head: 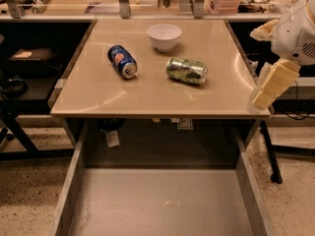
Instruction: Place green can into top drawer
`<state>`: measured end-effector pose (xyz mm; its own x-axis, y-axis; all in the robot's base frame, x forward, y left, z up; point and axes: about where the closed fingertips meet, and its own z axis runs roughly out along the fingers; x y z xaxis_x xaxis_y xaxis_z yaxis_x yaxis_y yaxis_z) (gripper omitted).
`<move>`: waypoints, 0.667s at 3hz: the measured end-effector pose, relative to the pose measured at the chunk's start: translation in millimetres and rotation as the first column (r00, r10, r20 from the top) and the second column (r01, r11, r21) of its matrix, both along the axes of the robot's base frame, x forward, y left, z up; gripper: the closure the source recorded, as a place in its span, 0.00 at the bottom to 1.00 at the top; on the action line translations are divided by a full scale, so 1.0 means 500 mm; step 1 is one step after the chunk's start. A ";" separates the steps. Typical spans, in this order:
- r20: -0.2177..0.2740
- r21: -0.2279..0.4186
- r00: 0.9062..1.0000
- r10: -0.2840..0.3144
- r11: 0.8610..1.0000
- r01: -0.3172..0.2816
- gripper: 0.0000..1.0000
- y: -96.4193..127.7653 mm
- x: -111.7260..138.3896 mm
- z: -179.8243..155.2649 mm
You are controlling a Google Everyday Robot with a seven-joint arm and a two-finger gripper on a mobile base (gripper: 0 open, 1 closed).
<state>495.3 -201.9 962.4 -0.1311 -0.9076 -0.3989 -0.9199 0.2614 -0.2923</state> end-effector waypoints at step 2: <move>0.040 0.178 0.999 0.031 0.983 -0.038 0.00 0.034 0.038 -0.017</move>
Offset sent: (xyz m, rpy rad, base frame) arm 0.0175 0.0097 -0.0093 0.1377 -0.0340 0.0254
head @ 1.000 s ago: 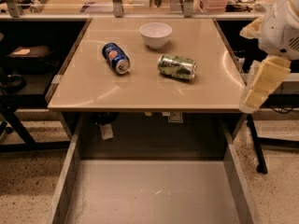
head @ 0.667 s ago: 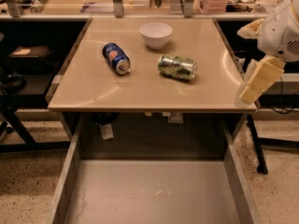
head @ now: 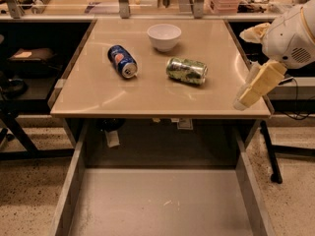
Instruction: Place green can into top drawer
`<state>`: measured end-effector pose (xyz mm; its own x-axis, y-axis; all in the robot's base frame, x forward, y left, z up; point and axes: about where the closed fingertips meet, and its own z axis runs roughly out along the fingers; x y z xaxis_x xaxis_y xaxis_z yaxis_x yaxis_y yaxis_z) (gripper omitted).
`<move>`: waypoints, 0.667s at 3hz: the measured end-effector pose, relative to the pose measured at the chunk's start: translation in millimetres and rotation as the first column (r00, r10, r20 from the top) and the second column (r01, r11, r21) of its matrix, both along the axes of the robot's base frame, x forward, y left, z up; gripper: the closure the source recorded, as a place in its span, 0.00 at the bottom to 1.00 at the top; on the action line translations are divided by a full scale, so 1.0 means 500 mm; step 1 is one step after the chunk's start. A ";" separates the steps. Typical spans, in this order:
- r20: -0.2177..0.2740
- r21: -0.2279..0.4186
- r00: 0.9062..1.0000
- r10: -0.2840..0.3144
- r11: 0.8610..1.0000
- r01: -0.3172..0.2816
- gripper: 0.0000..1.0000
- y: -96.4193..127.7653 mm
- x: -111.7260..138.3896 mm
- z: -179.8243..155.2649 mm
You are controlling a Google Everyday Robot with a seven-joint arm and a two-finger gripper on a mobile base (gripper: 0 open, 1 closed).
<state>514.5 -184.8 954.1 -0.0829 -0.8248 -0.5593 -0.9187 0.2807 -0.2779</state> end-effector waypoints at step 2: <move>0.103 0.159 0.990 0.100 0.980 -0.116 0.00 0.141 0.095 -0.028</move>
Offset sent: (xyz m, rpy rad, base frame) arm 0.0851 0.1181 -0.0197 0.2806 -0.1774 0.1860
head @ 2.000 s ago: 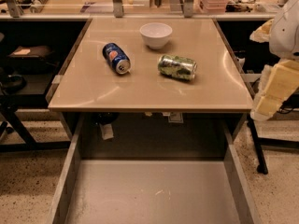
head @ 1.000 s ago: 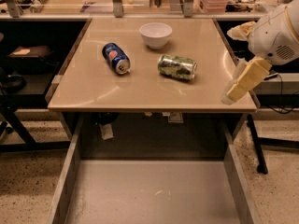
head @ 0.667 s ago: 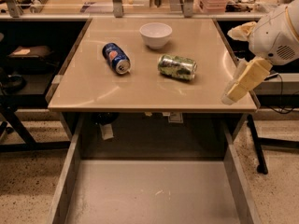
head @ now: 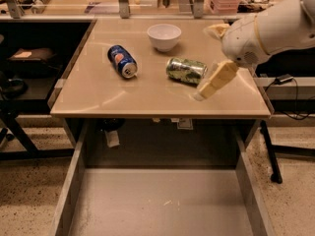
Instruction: Place green can into top drawer
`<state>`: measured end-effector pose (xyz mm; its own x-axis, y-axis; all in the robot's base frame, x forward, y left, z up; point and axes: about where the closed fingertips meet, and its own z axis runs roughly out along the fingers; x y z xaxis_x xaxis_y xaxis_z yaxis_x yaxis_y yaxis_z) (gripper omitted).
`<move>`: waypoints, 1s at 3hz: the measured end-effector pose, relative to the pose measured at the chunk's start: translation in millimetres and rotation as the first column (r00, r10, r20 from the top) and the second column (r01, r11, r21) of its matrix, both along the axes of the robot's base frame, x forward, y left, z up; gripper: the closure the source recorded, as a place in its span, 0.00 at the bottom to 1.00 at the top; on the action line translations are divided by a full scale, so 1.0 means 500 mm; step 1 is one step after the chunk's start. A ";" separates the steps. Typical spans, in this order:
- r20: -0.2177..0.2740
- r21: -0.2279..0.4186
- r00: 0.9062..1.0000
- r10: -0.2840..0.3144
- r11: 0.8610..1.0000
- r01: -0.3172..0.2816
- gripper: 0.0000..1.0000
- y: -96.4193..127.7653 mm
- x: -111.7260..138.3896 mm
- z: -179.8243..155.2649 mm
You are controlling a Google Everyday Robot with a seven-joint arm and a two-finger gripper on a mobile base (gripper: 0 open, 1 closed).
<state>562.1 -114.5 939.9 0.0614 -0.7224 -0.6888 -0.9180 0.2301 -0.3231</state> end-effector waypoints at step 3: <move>0.053 -0.026 0.999 -0.003 1.000 0.004 0.00 0.078 0.099 -0.053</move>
Offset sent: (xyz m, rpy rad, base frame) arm 0.0521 0.0417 -0.0295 -0.0262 -0.0730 -0.0100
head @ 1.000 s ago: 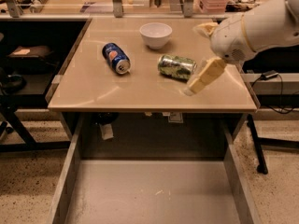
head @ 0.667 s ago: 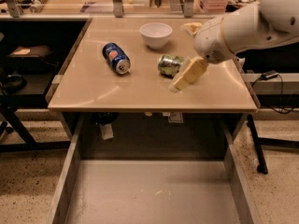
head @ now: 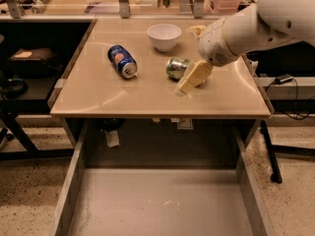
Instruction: Place green can into top drawer
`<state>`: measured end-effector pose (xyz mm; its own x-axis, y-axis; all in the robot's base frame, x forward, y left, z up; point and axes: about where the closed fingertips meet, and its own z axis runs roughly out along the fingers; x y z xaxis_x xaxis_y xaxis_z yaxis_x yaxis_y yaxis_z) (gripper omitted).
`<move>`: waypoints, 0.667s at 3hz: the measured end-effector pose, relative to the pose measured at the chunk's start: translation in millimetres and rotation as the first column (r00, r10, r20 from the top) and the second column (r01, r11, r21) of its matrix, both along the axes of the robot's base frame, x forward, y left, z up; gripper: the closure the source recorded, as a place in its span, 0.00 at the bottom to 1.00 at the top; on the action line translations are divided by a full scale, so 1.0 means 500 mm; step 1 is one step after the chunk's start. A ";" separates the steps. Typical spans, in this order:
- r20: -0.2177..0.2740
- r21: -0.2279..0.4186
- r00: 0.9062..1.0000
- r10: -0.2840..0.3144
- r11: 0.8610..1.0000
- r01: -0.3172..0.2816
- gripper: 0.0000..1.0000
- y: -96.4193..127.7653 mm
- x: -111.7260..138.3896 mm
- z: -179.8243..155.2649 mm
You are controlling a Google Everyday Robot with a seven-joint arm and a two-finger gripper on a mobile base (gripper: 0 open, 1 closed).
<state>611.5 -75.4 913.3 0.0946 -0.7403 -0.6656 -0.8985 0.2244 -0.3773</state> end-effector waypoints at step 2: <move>-0.072 -0.131 0.994 -0.084 0.989 0.074 0.00 -0.089 0.083 -0.077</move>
Offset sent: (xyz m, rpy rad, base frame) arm 0.0650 -0.0713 -0.0641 -0.1694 0.1428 -0.1172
